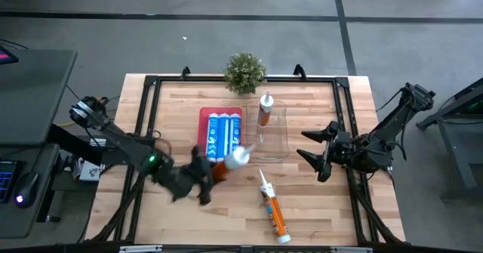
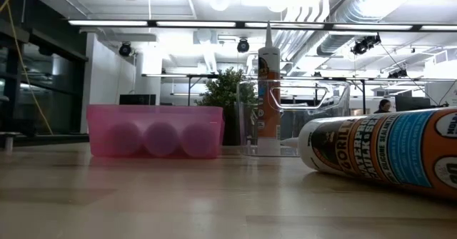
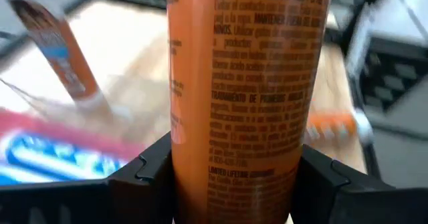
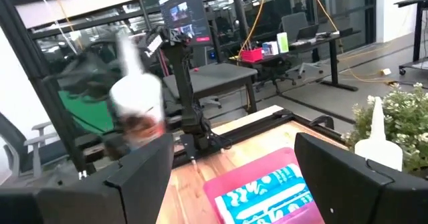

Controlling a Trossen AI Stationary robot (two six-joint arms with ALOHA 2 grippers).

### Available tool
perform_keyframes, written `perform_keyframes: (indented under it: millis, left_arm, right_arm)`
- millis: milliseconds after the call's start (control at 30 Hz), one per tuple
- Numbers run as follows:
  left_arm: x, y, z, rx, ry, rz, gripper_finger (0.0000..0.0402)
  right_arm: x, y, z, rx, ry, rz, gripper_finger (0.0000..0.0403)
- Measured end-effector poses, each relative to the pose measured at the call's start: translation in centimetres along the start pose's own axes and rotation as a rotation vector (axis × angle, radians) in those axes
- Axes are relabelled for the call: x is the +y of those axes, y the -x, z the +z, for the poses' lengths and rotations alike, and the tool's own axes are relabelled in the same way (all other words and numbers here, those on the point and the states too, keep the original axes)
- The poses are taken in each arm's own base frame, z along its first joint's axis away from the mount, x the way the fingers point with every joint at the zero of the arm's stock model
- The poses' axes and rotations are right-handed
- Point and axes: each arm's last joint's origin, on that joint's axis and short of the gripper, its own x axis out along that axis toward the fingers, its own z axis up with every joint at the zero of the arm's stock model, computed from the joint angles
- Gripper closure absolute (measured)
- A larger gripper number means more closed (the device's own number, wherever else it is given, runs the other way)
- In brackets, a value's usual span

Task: Pick & place silicon tubes, Sealant and Lysol wipes
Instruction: Put the left orange sealant into the transparent bin

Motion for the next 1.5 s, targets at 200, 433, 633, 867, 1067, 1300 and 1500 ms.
perform_keyframes:
  millis: [200, 433, 633, 867, 1067, 1300, 1500]
  left_arm:
    - [3.1, -3.0, 4.3, -0.171, 0.040, -0.035, 0.0211]
    - [6.3, -4.7, 7.5, -0.318, 0.071, -0.110, 0.0211]
    - [7.7, -6.0, 8.1, -0.341, 0.074, -0.142, 0.0211]
    - [7.8, -7.4, 8.5, -0.406, 0.052, -0.210, 0.0211]
    - [8.1, -8.0, 8.4, -0.392, 0.027, -0.241, 0.0214]
    - [8.0, -7.8, 8.5, -0.399, -0.003, -0.265, 0.0214]
    - [7.9, -7.8, 8.5, -0.397, -0.016, -0.282, 0.0214]
  right_arm:
    - [-0.4, -1.0, 0.7, -0.036, -0.008, 0.028, 0.0096]
    - [-1.8, -3.4, 1.5, -0.074, 0.015, 0.113, 0.0096]
    - [-3.1, -5.1, 3.4, -0.163, 0.033, 0.221, 0.0096]
    - [-3.8, -7.3, 6.2, -0.179, 0.044, 0.256, 0.0096]
    - [-3.2, -10.3, 7.1, -0.103, 0.115, 0.266, 0.0096]
    - [-2.5, -13.8, 7.9, -0.085, 0.138, 0.295, 0.0096]
    - [-2.0, -16.2, 7.9, -0.059, 0.134, 0.334, 0.0096]
